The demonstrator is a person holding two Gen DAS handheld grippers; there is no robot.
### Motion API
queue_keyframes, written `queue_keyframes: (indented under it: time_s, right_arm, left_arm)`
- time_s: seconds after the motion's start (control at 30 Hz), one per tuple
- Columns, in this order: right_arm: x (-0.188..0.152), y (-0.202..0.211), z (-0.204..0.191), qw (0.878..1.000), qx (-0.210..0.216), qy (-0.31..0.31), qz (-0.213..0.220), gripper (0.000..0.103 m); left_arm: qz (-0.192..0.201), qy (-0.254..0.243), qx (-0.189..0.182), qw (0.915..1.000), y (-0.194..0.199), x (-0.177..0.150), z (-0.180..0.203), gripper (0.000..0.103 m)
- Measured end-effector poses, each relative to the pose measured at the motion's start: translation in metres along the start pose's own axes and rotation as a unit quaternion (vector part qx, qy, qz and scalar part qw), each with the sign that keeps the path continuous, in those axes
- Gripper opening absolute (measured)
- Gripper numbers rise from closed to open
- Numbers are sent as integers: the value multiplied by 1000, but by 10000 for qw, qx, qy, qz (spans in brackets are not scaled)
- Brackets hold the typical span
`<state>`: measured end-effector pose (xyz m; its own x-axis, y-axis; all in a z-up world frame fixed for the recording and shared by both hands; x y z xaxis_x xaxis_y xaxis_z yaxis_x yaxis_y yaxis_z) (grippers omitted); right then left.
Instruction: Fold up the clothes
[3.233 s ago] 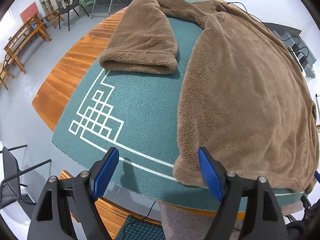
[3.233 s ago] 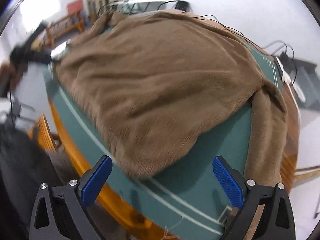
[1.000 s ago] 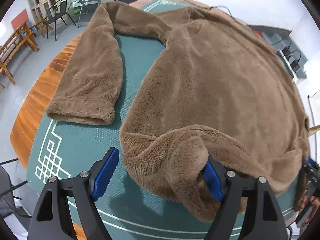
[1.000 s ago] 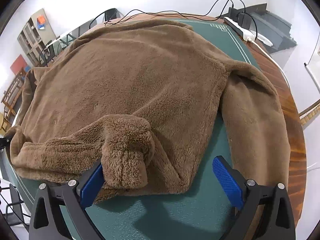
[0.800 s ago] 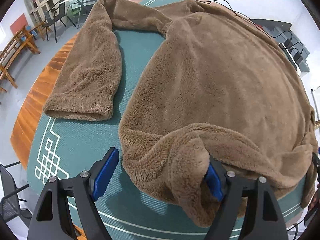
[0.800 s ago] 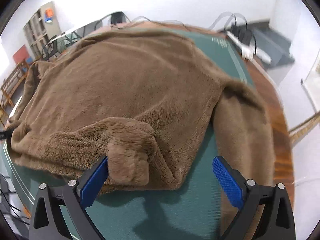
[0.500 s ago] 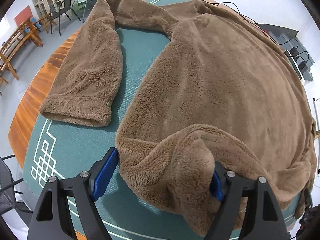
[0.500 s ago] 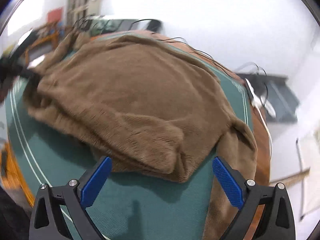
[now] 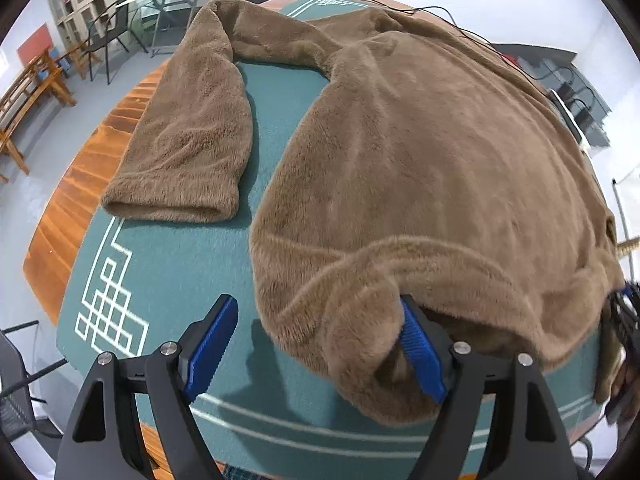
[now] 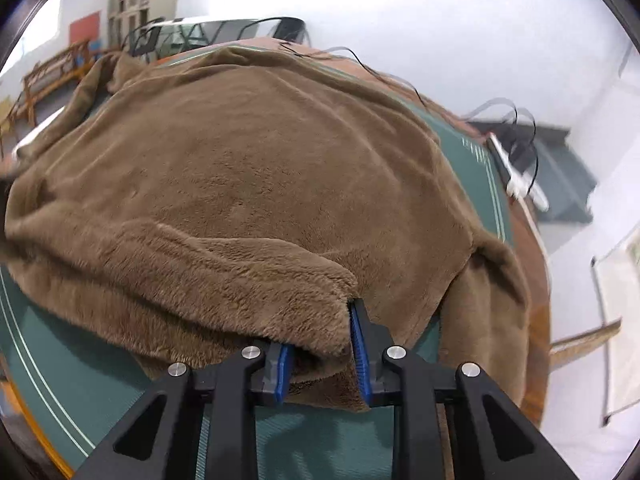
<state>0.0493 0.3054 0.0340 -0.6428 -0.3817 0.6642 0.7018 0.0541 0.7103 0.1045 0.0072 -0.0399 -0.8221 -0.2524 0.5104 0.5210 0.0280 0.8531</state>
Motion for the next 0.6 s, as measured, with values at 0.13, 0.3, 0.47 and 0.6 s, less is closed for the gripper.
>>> queue_keyframes:
  time_s: [0.13, 0.3, 0.47, 0.6]
  right_arm:
    - [-1, -4, 4, 9996, 4, -258, -85, 27]
    - [0, -8, -2, 9997, 23, -210, -112, 28]
    - [0, -12, -6, 9996, 177, -222, -95, 57]
    - [-1, -5, 1, 9994, 116, -336, 35, 57]
  left_arm:
    - [-22, -290, -80, 9995, 2, -11, 3, 83]
    - [-30, -360, 101, 9993, -4, -15, -1, 83]
    - [54, 73, -9, 10000, -9, 0, -4, 83]
    - [136, 121, 90, 9998, -5, 6, -6, 83]
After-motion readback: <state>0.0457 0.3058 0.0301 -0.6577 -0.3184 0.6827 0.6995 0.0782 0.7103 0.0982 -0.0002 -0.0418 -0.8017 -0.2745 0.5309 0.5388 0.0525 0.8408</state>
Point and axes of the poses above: each gripper's, at about its wrist camera, not at the fingertips, and y roughly against the way its jaws point, z to its right, x to its top, the point moved 5 cm from there along -y, roughly the way its jaws point, and after that the axes turned 10 degrees about z, right-handed, at the moved point
